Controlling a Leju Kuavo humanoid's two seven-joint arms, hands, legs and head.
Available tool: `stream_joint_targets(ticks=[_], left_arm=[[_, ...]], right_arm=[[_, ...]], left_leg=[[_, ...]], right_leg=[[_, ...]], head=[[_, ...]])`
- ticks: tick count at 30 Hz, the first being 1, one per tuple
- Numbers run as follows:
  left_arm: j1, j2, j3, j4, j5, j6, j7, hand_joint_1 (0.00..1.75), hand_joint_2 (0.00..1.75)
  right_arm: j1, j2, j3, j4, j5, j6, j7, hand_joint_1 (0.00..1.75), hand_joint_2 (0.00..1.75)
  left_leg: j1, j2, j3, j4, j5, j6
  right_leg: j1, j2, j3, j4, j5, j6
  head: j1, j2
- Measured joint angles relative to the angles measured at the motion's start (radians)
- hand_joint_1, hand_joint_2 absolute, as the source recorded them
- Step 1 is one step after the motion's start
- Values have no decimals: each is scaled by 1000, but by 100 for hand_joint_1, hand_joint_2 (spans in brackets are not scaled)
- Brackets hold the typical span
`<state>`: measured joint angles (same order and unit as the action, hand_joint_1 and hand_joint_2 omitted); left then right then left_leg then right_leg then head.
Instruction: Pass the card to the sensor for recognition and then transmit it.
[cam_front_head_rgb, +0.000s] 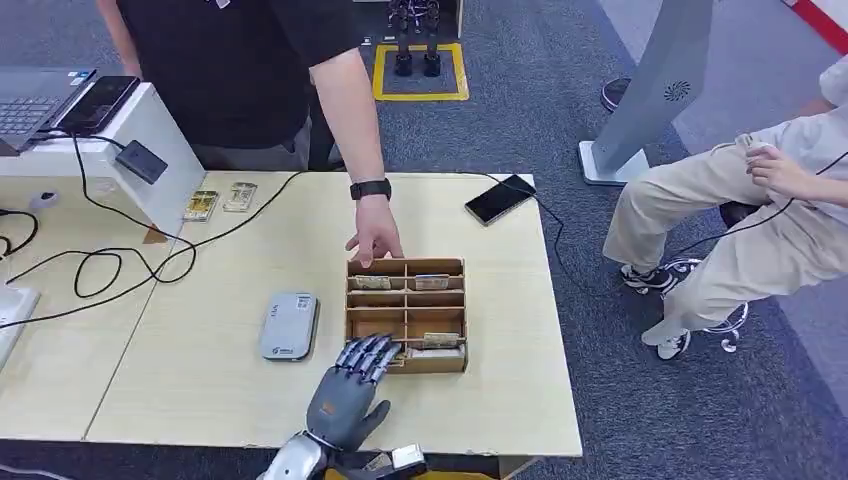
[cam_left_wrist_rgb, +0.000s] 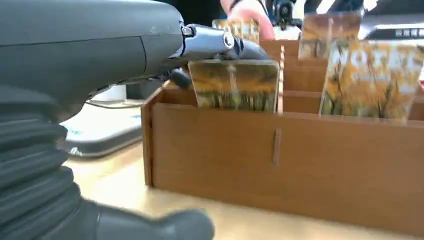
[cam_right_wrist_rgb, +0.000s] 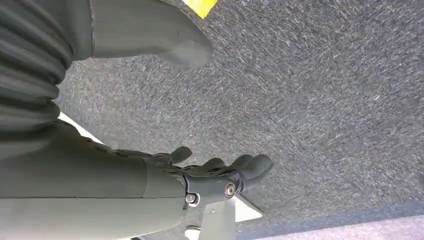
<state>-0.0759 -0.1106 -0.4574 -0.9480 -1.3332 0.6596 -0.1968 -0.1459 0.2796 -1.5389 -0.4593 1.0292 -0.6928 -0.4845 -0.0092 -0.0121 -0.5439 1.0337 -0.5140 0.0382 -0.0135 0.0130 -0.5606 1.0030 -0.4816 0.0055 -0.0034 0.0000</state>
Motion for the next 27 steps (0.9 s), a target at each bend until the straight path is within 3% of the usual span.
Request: stream_joint_targets(ticks=[3,9,11,12,14,15,27], left_arm=[[-8,3,-8,0,9,36,10,157,175],[-33,3,-14,0,13,43,11,162,175],[-36,4,-14,0,13,44,12,150,175],[-37,4,-14,-1,11,46,16,126,175],[-28,4,-14,-10,-5,48,27,26,175],[-26,5,-14,-17,-15,50,30,5,175],[61,-3,41,-152,-101,49,-9,3,175]], right_arm=[[0,0,0,0,1,0,3,0,175],[0,0,0,0,1,0,3,0,175],[-1,0,0,0,1,0,3,0,175],[0,0,0,0,4,0,4,0,175],[0,0,0,0,7,0,5,0,175],[1,0,0,0,7,0,5,0,175],[1,0,0,0,12,0,10,0,175]], left_leg=[[0,0,0,0,0,0],[0,0,0,0,0,0],[0,0,1,0,0,0],[0,0,1,0,0,0],[0,0,1,0,0,0],[0,0,0,0,0,0],[0,0,-1,0,0,0]], right_leg=[[0,0,0,0,0,0],[0,0,0,0,0,0],[0,0,0,0,0,0],[0,0,1,0,0,0],[0,1,1,0,0,0],[0,0,1,0,0,0],[0,0,-1,0,0,0]], head=[[0,0],[0,0],[0,0],[0,0],[0,0],[0,0],[0,0]])
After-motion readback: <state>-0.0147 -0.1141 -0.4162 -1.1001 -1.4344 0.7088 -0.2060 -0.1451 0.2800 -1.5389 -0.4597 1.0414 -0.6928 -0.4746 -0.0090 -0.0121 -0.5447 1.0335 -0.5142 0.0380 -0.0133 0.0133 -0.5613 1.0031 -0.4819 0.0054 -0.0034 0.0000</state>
